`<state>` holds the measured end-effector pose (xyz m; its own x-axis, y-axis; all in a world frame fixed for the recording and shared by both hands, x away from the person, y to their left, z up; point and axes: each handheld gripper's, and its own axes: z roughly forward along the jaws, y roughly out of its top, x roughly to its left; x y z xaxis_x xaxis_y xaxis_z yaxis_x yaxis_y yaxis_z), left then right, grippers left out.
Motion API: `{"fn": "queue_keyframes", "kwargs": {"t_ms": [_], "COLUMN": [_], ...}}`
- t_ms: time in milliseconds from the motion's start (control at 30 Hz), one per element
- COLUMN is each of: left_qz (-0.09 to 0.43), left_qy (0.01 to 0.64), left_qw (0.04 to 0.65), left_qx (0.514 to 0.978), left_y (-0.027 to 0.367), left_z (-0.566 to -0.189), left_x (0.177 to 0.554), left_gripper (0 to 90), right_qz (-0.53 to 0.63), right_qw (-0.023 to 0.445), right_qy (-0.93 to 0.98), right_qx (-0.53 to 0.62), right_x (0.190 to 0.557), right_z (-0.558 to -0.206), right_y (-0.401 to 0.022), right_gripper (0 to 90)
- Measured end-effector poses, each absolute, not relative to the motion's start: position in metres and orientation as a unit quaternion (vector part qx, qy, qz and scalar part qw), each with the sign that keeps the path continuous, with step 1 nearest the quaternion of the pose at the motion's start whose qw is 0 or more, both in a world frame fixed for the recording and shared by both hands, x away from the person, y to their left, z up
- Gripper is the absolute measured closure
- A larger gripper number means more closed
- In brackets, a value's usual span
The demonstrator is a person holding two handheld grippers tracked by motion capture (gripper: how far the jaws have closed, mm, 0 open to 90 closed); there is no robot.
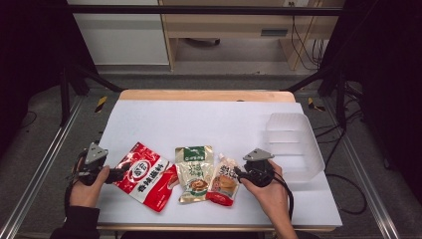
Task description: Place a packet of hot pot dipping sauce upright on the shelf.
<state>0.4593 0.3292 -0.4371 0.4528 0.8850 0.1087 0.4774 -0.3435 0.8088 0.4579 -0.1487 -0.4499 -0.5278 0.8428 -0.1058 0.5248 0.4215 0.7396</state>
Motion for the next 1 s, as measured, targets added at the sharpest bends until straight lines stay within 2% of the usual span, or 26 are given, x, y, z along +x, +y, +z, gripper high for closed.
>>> {"fn": "queue_keyframes", "kwargs": {"t_ms": [467,1000], "left_qz": [0.270,0.267], "left_qy": [0.435,0.422], "left_qw": [0.361,0.362], "left_qx": [0.780,0.787], "left_y": [0.323,0.316], "left_z": [-0.438,-0.437], "left_x": [0.460,0.459], "left_gripper": [6.2,7.5], "right_qz": [0.328,0.317], "right_qw": [0.205,0.156], "right_qy": [0.815,0.826], "right_qx": [0.432,0.440], "right_x": [0.462,0.473], "right_z": [-0.457,-0.471], "right_y": [-0.147,-0.141], "right_gripper": [50.8,53.3]}}
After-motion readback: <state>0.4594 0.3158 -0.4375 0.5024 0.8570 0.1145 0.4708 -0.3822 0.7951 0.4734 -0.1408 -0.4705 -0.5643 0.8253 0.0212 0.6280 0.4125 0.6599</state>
